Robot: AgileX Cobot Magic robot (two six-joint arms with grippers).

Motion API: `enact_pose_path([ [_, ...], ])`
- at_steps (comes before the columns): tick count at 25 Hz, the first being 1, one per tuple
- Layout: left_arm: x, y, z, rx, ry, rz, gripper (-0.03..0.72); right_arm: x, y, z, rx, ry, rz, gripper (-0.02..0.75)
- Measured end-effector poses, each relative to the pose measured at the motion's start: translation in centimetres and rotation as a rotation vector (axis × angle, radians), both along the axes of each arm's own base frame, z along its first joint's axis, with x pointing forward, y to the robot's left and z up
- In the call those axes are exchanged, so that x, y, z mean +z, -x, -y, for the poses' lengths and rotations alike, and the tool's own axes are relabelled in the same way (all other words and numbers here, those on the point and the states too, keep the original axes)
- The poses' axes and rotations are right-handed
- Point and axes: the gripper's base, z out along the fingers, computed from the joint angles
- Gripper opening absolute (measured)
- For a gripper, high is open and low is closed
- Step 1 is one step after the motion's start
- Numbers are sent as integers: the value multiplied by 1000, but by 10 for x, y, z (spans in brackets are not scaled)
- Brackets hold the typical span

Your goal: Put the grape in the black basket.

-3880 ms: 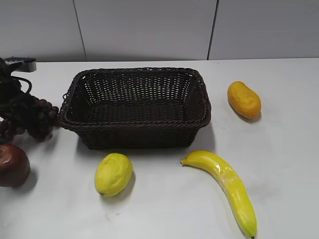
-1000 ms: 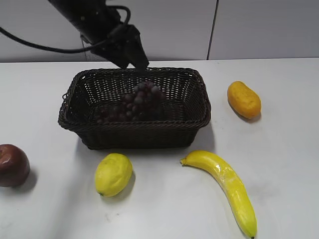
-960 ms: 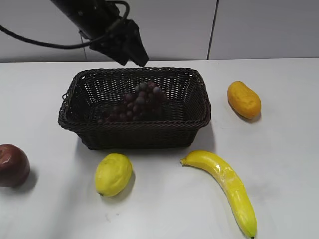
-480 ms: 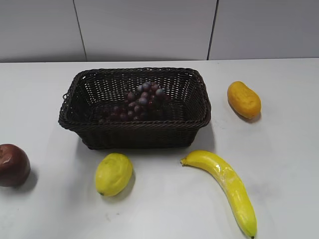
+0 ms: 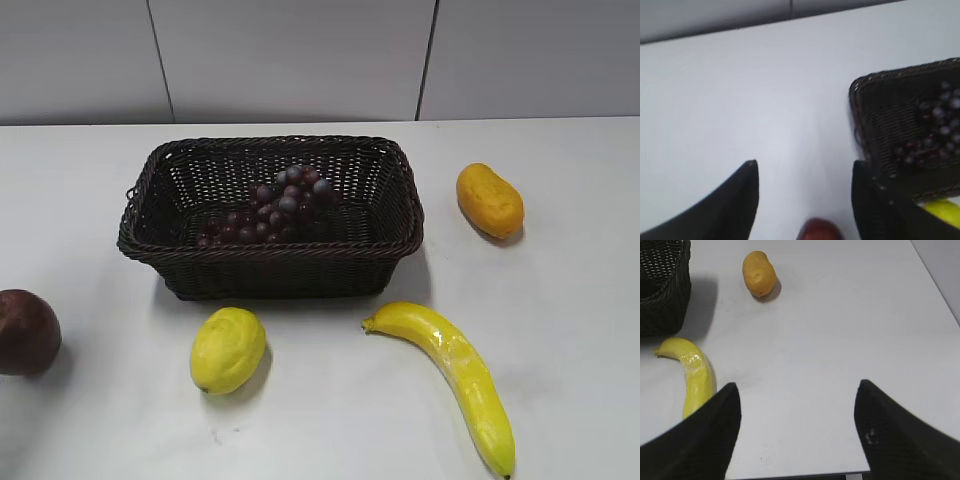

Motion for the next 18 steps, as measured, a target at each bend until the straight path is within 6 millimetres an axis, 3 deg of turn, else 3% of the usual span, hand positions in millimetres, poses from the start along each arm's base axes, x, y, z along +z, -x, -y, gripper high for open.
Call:
enact_pose_path([
  [3, -30, 28, -17, 65, -2, -99, 555, 0, 0, 0, 0, 0, 0, 538],
  [7, -57, 68, -20, 99, 7, -177, 553, 0, 0, 0, 0, 0, 0, 538],
  [13, -73, 124, -16, 130, 27, -161, 551, 0, 0, 0, 0, -1, 0, 538],
  [18, -71, 177, -13, 160, 45, 3, 551, 0, 0, 0, 0, -1, 0, 538],
])
